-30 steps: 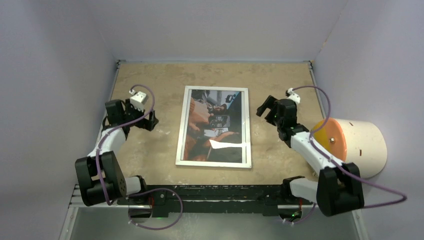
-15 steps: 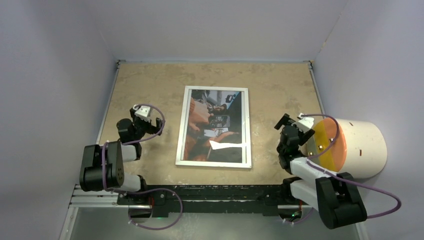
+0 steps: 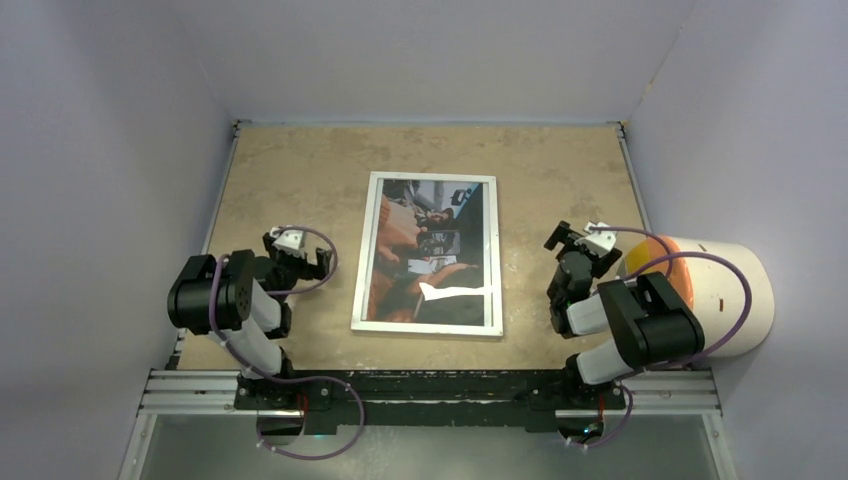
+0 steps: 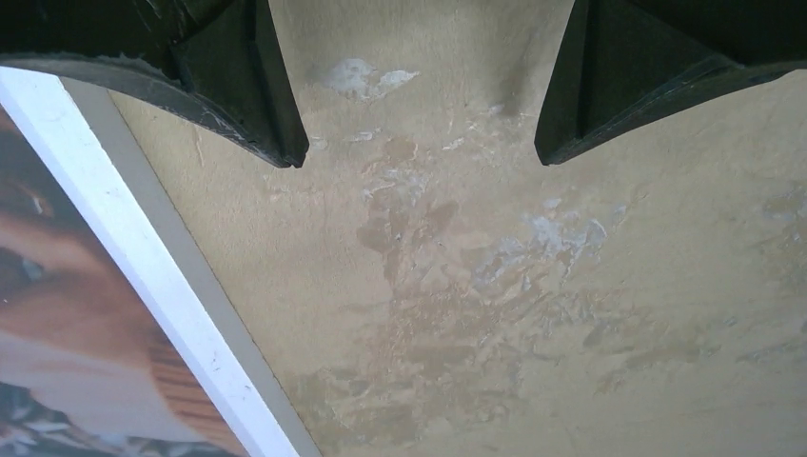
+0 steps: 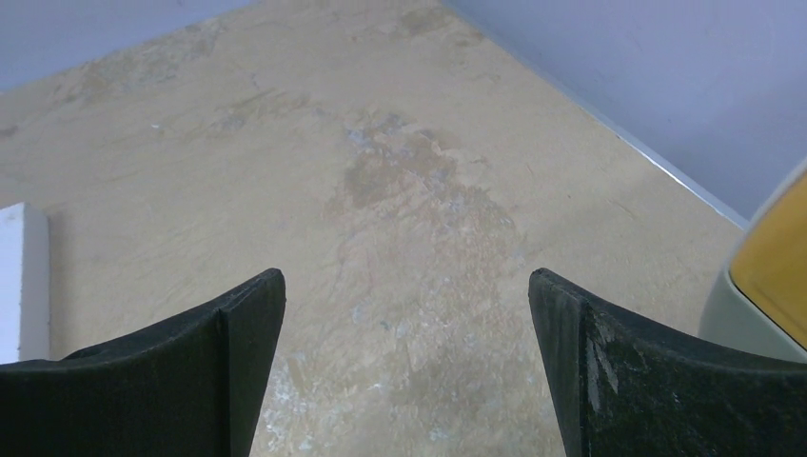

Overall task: Put the photo into the frame
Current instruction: Reset both arms

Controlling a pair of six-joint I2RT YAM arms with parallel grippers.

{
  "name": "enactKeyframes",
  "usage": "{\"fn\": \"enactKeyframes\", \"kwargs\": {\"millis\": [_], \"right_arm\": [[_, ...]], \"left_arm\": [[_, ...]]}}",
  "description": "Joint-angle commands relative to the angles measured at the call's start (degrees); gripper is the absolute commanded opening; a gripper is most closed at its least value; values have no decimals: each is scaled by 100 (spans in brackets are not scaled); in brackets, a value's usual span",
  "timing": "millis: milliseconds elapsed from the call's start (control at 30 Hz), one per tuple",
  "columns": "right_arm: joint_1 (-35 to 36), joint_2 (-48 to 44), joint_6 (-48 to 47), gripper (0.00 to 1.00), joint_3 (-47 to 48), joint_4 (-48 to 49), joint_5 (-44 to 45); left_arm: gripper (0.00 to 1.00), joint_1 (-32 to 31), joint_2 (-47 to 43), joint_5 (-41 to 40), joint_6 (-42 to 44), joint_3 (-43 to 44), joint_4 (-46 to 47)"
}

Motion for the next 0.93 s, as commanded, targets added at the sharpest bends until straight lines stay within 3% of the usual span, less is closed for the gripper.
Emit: {"fn": "enactKeyframes", "kwargs": {"millis": [0,67,133,233,367,433,900], "right_arm": [[-22,100,-644,99,45,1093,-707],[-17,346,-792,99,69,1044,-1409],[60,853,-1187,99,59,2006,-1213],[-33,506,-604,99,478,351,-1435],[-489,406,-154,99,734,-457,-1897],[-496,555,-388,99,654,87,-1823],[-492,509,-429,99,612,212,-1659]], "left_arm": [[100,-164,-288,-300,28,237,501],[100,-280,-142,-383,41,570,143],[100,-565,-350,-893,337,826,-757],[100,-715,-278,-1120,346,829,-573],[100,-713,-305,-1116,353,816,-545],[100,-713,-354,-1120,364,824,-669],[100,-895,-348,-1429,420,897,-775]]}}
